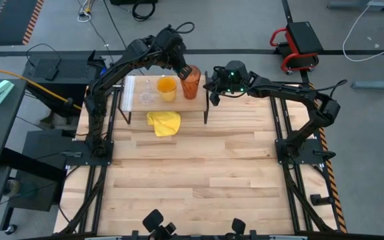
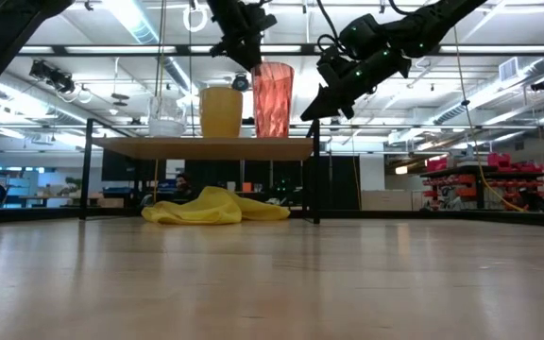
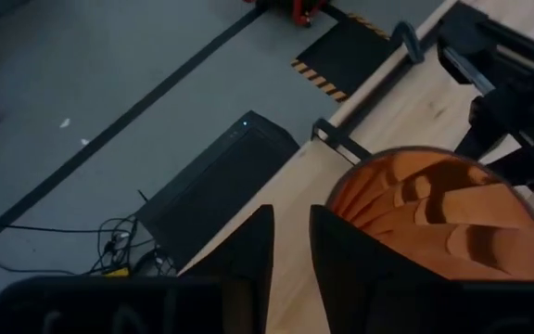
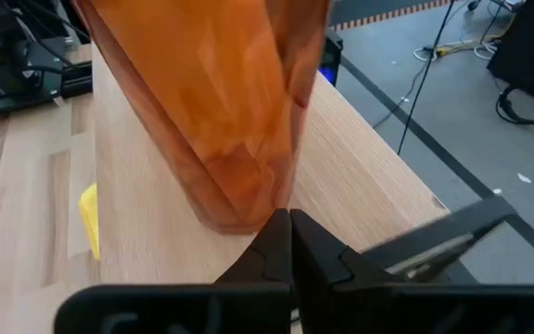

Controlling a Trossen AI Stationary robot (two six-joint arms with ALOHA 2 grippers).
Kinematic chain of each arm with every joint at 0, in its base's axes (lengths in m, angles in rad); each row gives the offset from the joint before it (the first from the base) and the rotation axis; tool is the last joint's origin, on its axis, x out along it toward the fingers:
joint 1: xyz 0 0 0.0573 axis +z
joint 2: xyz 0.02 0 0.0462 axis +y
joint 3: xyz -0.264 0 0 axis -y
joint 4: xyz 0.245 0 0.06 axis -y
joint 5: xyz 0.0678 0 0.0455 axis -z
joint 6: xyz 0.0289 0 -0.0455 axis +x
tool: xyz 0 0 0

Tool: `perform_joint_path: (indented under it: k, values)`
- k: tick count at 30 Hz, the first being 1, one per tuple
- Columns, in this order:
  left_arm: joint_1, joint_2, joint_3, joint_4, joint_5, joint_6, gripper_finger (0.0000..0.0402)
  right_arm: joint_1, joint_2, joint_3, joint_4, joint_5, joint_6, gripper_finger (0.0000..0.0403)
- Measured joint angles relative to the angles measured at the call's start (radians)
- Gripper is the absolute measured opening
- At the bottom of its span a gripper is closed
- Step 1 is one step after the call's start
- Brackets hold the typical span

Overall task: Stack small to large cups/mugs on shelf
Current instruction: Put the orange cup on the shelf, then return to Home Position

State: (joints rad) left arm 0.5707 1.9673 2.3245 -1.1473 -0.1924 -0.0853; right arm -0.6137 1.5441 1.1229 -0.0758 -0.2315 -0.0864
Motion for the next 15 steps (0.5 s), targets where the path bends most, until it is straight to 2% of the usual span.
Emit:
perform_joint_path:
  k: [8,15]
  values:
    - [-0.003,-0.066,0.000,-0.013,-0.007,-0.013,0.0085,0.000,-0.042,0.000,-0.031,0.001,0.018,0.0004]
    - [-0.041,-0.170,0.000,-0.102,-0.010,-0.093,0.0080,0.015,-0.172,0.000,-0.147,0.000,0.072,0.0004]
